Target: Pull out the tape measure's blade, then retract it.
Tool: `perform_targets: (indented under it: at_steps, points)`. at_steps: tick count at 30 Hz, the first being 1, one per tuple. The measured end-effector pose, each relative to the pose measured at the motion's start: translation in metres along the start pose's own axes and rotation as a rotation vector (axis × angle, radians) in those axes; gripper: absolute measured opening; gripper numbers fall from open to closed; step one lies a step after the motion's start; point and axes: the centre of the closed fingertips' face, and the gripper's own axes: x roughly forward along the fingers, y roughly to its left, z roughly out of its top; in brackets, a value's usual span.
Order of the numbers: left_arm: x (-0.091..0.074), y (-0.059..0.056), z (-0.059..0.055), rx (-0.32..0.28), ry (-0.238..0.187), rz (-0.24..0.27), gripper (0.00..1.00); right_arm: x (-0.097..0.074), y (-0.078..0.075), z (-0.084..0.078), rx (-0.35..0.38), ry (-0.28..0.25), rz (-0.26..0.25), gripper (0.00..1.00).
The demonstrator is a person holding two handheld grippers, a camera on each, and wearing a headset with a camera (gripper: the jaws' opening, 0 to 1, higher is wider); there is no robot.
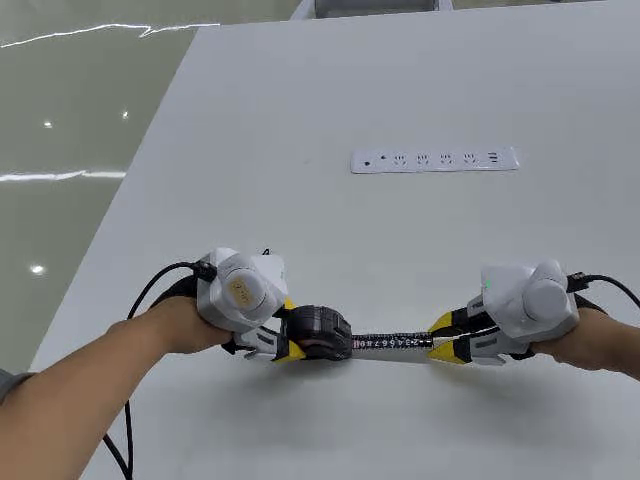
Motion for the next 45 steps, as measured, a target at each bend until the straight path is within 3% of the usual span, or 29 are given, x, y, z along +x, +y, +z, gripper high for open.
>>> perform_targets:
  at_steps: [45]
  points:
    - [0.000, 0.000, 0.001, 0.003, 0.003, 0.000, 0.27, -0.023, -0.002, -0.021, 0.021, 0.016, -0.017, 0.09]
